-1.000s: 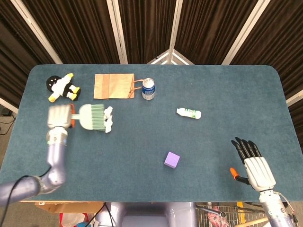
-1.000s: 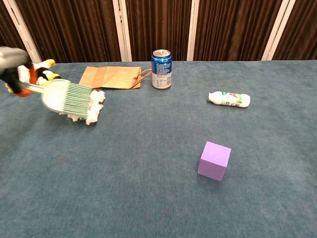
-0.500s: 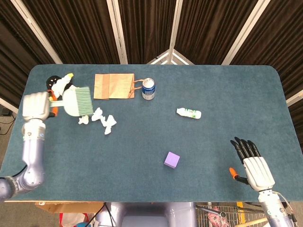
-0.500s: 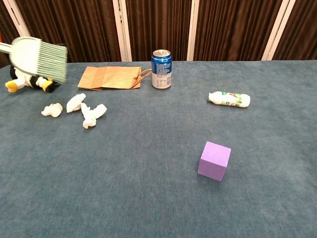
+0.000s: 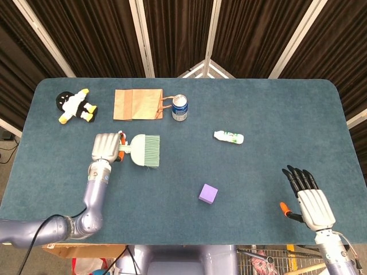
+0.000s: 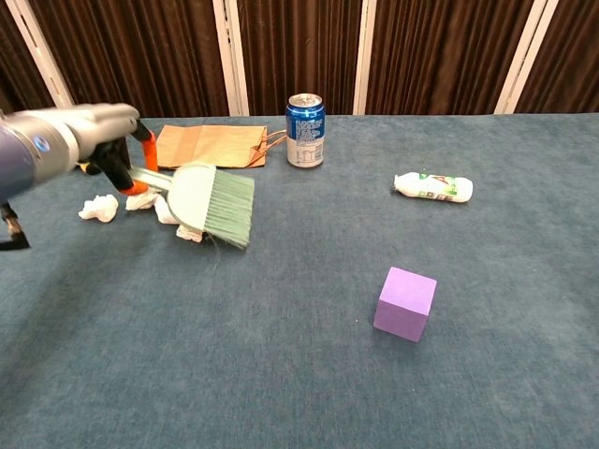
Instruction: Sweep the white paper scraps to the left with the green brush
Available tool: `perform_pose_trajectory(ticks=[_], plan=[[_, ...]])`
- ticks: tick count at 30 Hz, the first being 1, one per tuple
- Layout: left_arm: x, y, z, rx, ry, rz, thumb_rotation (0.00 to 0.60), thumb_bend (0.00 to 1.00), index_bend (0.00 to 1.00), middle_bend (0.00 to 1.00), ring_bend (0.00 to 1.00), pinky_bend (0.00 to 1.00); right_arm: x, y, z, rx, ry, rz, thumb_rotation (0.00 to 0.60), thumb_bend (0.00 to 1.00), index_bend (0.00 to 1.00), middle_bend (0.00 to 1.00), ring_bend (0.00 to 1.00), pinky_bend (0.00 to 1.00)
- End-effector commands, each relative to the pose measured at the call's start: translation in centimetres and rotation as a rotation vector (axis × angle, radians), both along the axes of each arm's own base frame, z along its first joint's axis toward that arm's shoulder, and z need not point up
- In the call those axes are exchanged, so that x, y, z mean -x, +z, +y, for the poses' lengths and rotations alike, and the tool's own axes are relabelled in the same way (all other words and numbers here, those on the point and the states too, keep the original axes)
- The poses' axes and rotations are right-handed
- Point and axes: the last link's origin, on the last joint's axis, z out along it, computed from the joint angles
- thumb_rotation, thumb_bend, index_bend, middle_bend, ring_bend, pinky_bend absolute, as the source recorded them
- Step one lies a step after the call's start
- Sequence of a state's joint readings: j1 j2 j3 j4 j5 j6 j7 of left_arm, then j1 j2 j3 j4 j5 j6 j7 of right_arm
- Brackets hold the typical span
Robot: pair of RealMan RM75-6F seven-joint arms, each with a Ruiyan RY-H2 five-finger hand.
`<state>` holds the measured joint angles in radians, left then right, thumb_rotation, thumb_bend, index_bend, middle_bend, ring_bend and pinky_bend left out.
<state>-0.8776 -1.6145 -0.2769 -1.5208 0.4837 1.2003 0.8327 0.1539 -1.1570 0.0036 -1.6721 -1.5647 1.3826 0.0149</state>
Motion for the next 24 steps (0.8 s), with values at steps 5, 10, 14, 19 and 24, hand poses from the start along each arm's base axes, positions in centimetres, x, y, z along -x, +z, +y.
perform_pose_trajectory(ticks=[5,10,14,19,24], plan=[[3.5,1.5,0.2,-0.050,0.069,0.055,0.600,0.81,0.81,1.00,1.00,1.00,0.0,0.1,0.2,0.003,0.000,0.001,0.600,0.34,0.00,0.00,0.00,0.00],[7.1,4.6,0.6,-0.117,0.130,0.086,0.600,0.81,0.81,1.00,1.00,1.00,0.0,0.1,0.3,0.004,0.000,0.007,0.600,0.34,0.00,0.00,0.00,0.00],[10.2,8.3,0.7,-0.187,0.172,0.124,0.600,0.81,0.81,1.00,1.00,1.00,0.0,0.0,0.3,0.003,-0.001,0.010,0.600,0.34,0.00,0.00,0.00,0.00],[12.1,12.7,0.8,-0.281,0.198,0.105,0.600,0.81,0.81,1.00,1.00,1.00,-0.1,-0.1,0.2,0.002,0.003,0.012,0.600,0.35,0.00,0.00,0.00,0.00],[10.8,14.3,1.3,-0.315,0.159,0.021,0.600,0.81,0.81,1.00,1.00,1.00,-0.2,-0.1,0.2,0.000,0.006,0.015,0.600,0.34,0.00,0.00,0.00,0.00]])
